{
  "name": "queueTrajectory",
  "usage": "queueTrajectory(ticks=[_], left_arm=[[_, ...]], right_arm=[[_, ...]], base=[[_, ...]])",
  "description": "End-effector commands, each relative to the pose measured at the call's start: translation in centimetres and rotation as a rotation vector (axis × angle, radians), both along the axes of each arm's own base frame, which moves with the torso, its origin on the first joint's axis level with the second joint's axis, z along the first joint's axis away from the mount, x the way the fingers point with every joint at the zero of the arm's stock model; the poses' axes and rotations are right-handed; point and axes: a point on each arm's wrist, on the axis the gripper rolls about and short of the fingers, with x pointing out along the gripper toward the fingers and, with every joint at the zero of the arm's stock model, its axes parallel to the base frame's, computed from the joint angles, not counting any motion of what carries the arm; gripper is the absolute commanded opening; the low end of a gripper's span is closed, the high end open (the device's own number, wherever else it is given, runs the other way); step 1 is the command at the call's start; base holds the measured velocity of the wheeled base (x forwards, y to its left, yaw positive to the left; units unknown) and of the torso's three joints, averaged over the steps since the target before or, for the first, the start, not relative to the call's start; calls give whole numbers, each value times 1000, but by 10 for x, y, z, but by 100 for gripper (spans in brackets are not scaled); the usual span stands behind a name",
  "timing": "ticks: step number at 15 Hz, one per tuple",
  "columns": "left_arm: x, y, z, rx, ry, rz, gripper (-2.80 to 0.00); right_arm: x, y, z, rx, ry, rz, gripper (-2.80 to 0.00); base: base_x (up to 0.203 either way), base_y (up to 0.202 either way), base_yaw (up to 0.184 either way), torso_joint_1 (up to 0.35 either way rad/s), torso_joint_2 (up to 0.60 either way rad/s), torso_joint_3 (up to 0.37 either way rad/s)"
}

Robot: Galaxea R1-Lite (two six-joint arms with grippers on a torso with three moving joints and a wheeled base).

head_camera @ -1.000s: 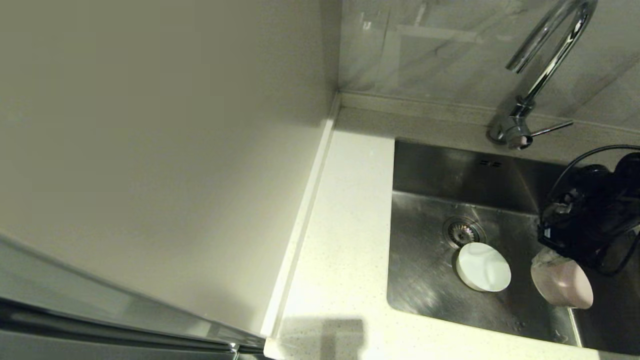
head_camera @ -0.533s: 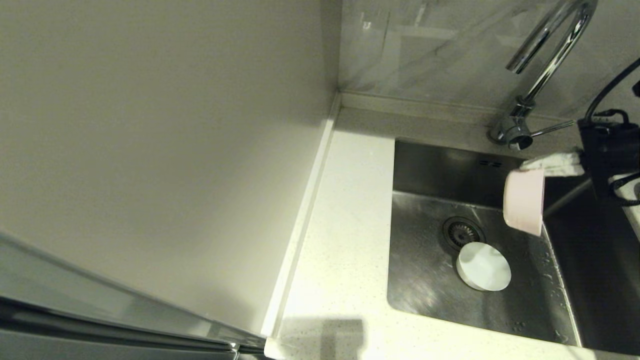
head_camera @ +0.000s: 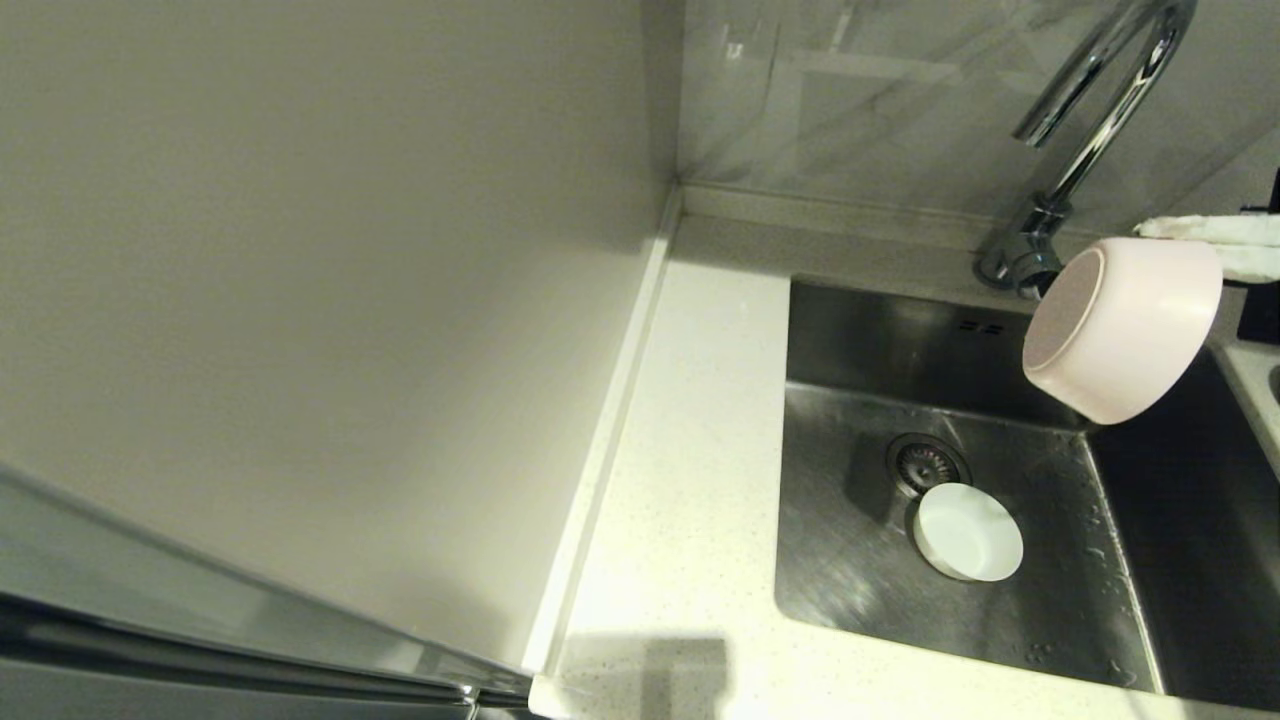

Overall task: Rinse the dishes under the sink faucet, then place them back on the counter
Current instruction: Put a bowl back to the table from the sink

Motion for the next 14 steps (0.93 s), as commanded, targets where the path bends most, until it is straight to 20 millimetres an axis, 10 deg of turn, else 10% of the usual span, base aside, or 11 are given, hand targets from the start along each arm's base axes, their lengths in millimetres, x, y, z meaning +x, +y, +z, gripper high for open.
queueTrajectory(ticks=[1, 5, 9, 14], left_arm=[[0, 0, 0, 0, -3, 0, -280], [0, 0, 0, -2, -3, -1, -280], [0, 0, 0, -1, -5, 0, -280], [0, 0, 0, 0, -3, -1, -280]], right_arm=[[-6, -5, -17, 30, 52, -18, -280], [-20, -8, 37, -79, -195, -47, -280], [-14, -12, 9, -244, -161, -186, -280], [-30, -12, 8, -1308, -313, -377, -280]], base=[[0, 0, 0, 0, 0, 0], [0, 0, 0, 0, 0, 0], [0, 0, 0, 0, 0, 0], [0, 0, 0, 0, 0, 0]])
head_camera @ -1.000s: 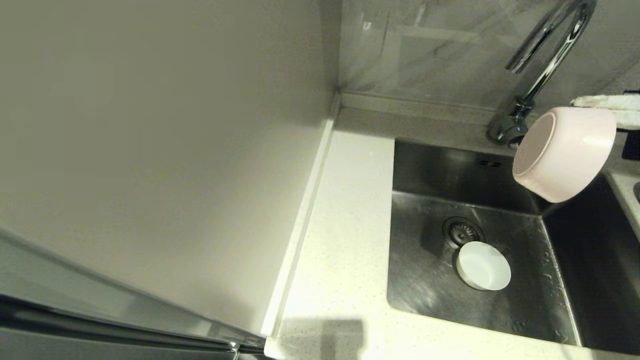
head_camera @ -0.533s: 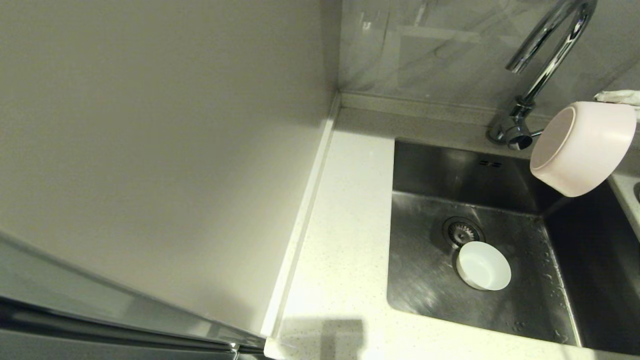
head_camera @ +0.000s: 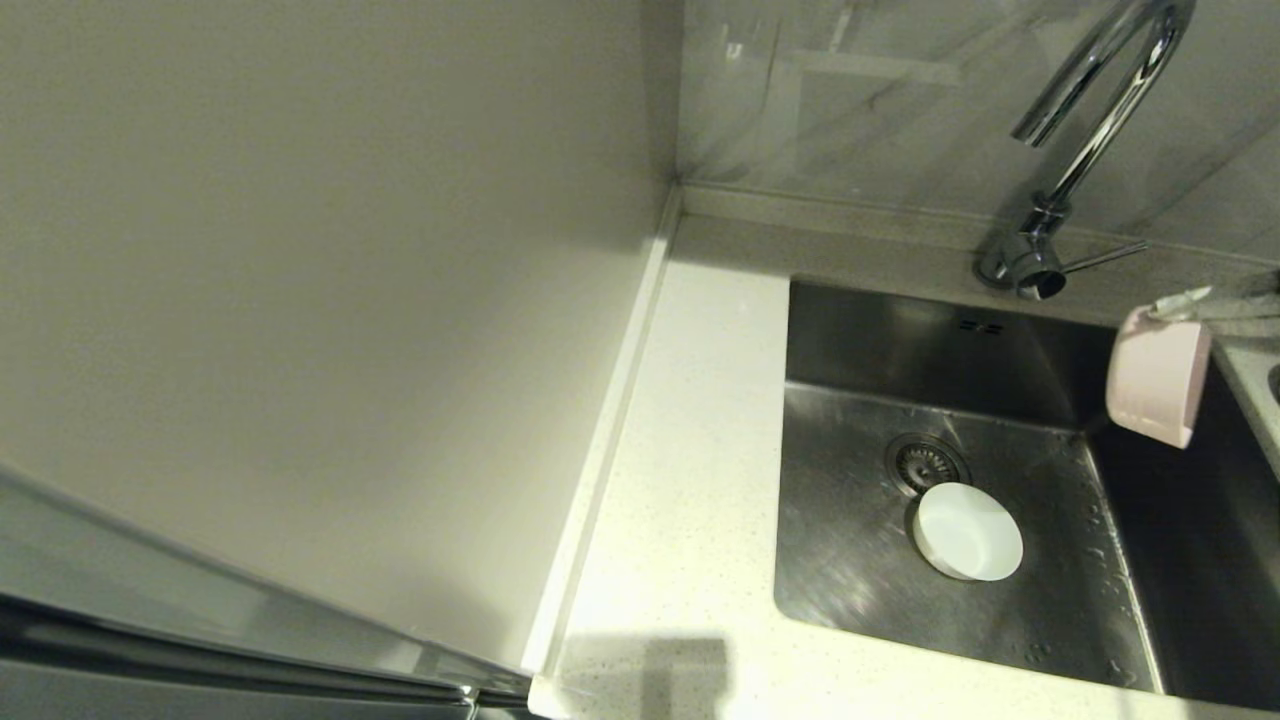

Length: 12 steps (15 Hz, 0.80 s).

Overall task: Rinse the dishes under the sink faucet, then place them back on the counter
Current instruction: Put a bowl back to the table from the sink

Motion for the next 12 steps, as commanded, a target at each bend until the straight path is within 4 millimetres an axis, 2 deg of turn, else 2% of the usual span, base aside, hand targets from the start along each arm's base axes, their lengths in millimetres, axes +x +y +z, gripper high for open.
queueTrajectory(ticks=[1, 4, 8, 12], left_arm=[[0, 0, 0, -2, -3, 0, -280], [0, 0, 0, -1, -3, 0, -280], [0, 0, 0, -1, -3, -1, -280], [0, 0, 0, -2, -3, 1, -280]], right_arm=[[-18, -3, 4, -538, 70, -116, -280], [-30, -22, -4, -911, 243, -188, -280], [-40, -39, -30, -921, 359, -201, -280], [-30, -51, -53, -911, 416, -204, -280]], base=[[0, 0, 0, 0, 0, 0], [0, 0, 0, 0, 0, 0], [0, 0, 0, 0, 0, 0], [0, 0, 0, 0, 0, 0]])
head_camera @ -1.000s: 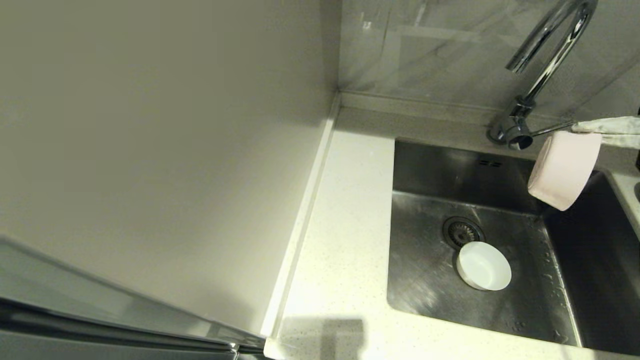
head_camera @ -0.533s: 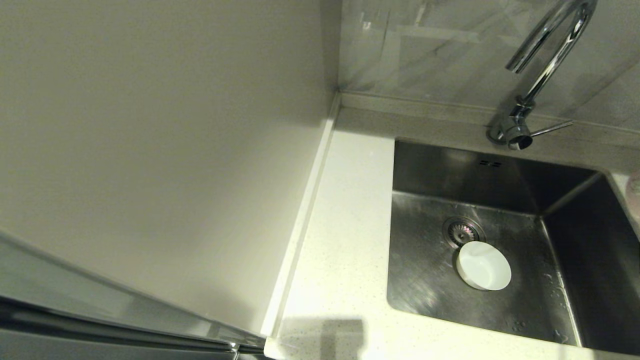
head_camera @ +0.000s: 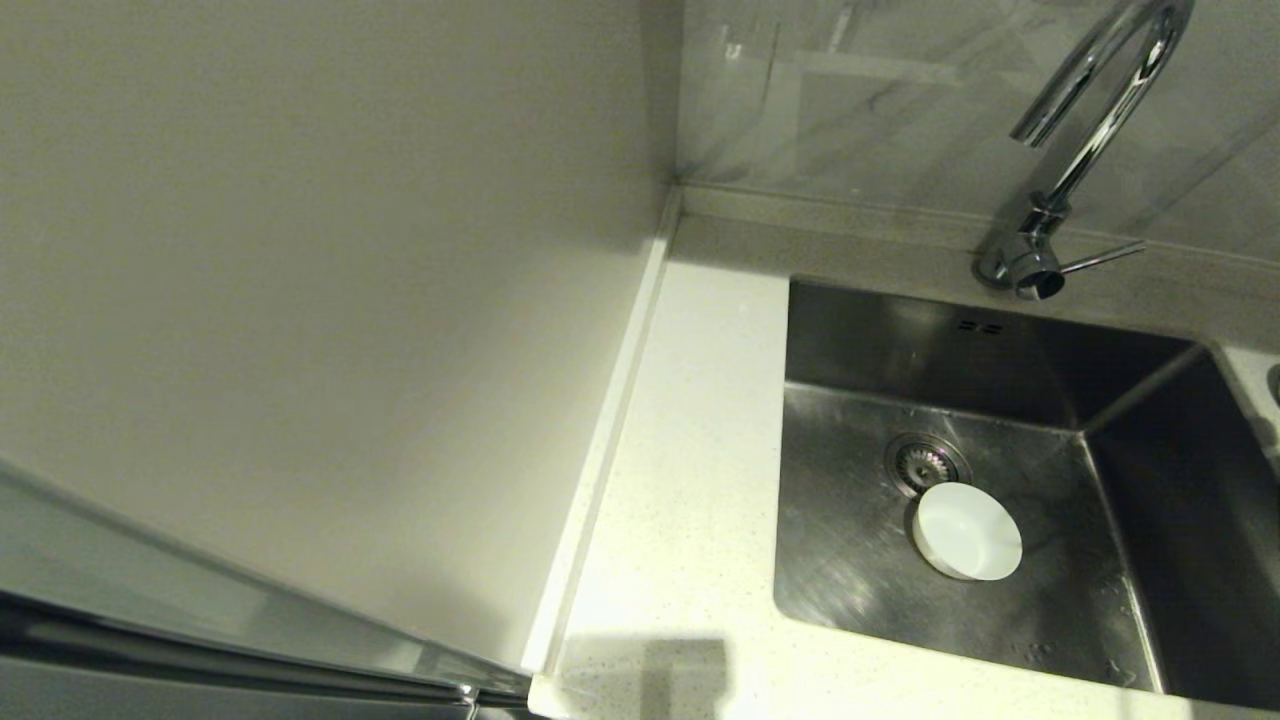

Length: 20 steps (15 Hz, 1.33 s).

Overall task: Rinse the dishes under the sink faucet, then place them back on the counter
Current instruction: Put a bowl back to the table from the sink

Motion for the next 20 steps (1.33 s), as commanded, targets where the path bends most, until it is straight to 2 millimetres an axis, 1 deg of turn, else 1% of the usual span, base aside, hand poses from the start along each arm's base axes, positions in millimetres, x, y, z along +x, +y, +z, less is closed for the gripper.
queueTrajectory(ticks=[1, 4, 5, 7, 10, 13, 14, 18, 20], left_arm=[[0, 0, 0, 0, -4, 1, -280], [0, 0, 0, 0, -3, 1, -280], [0, 0, 0, -1, -3, 1, -280], [0, 0, 0, -1, -4, 1, -280], [0, 0, 0, 0, -4, 1, -280], [0, 0, 0, -1, -5, -1, -280], [0, 0, 0, 1, -3, 1, -280], [0, 0, 0, -1, -3, 1, -280], [0, 0, 0, 0, -3, -1, -280]], right_arm=[[12, -10, -17, -6, 48, -29, -280], [28, -25, -43, -71, 67, -87, -280], [30, -29, -51, -72, 74, -97, -280], [32, -33, -60, -79, 106, -122, -280], [38, -40, -65, -80, 98, -141, -280], [39, -42, -67, -106, 105, -165, -280], [39, -43, -66, -108, 101, -166, 0], [40, -43, -62, -117, 83, -168, 0], [37, -41, -52, -133, 51, -172, 0]], base=[[0, 0, 0, 0, 0, 0], [0, 0, 0, 0, 0, 0], [0, 0, 0, 0, 0, 0], [0, 0, 0, 0, 0, 0], [0, 0, 0, 0, 0, 0], [0, 0, 0, 0, 0, 0], [0, 0, 0, 0, 0, 0], [0, 0, 0, 0, 0, 0], [0, 0, 0, 0, 0, 0]])
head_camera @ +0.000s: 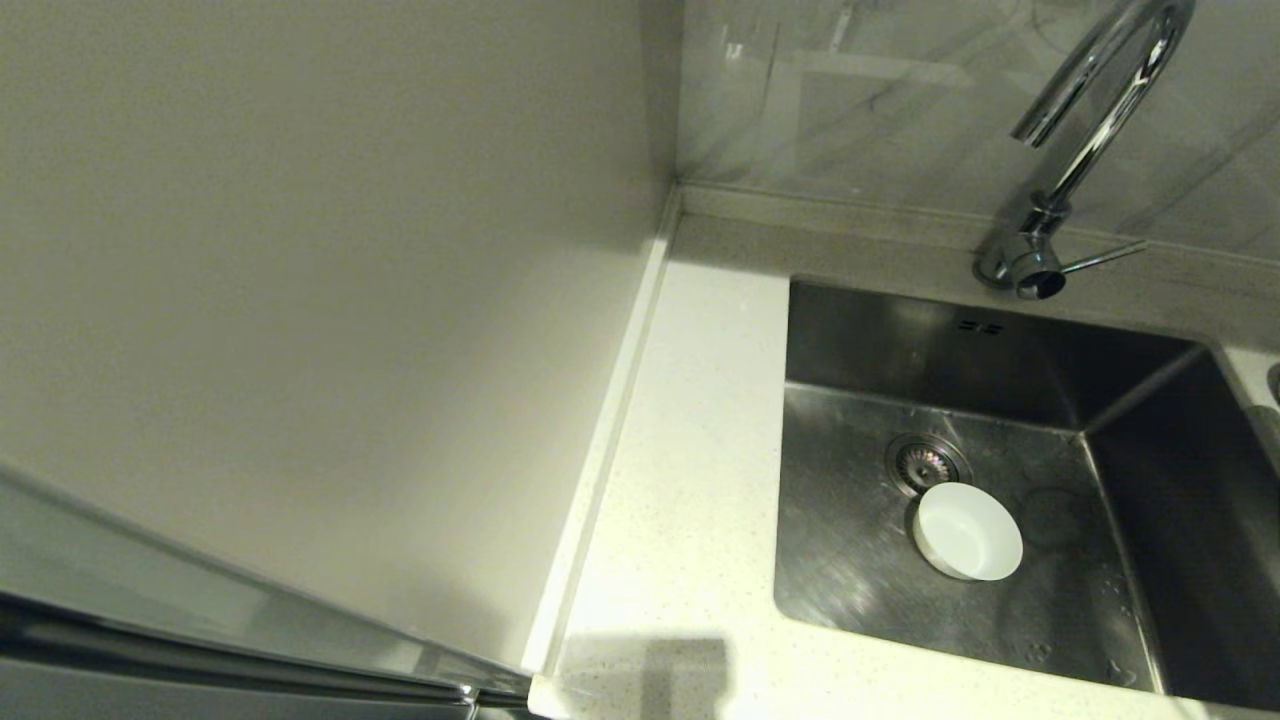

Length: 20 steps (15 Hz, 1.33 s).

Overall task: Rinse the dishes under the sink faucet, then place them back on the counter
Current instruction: Put a bowl back to the table from the sink

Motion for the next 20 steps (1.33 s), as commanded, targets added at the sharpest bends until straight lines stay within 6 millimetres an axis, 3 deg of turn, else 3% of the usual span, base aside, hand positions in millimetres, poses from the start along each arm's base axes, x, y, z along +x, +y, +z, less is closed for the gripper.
queueTrajectory(ticks=[1, 3, 5, 10, 12, 15, 20], left_arm=[[0, 0, 0, 0, -5, 1, -280], [0, 0, 0, -1, -5, 1, -280], [0, 0, 0, 0, -3, 1, -280], [0, 0, 0, 0, -3, 1, -280], [0, 0, 0, 0, -3, 0, -280], [0, 0, 0, 0, -4, 0, -280], [0, 0, 0, -1, -3, 0, -280]], right_arm=[[-6, 5, 15, -23, -40, 2, 0], [-19, 19, 38, -27, -127, 57, 0], [-28, 49, 58, 5, -220, 198, 0], [-9, 148, 58, 165, -264, 489, 0], [11, 181, 35, 262, -191, 484, 0], [43, 210, -10, 315, -54, 424, 0], [75, 223, -66, 333, 82, 373, 0]], base=[[0, 0, 0, 0, 0, 0], [0, 0, 0, 0, 0, 0], [0, 0, 0, 0, 0, 0], [0, 0, 0, 0, 0, 0], [0, 0, 0, 0, 0, 0], [0, 0, 0, 0, 0, 0], [0, 0, 0, 0, 0, 0]])
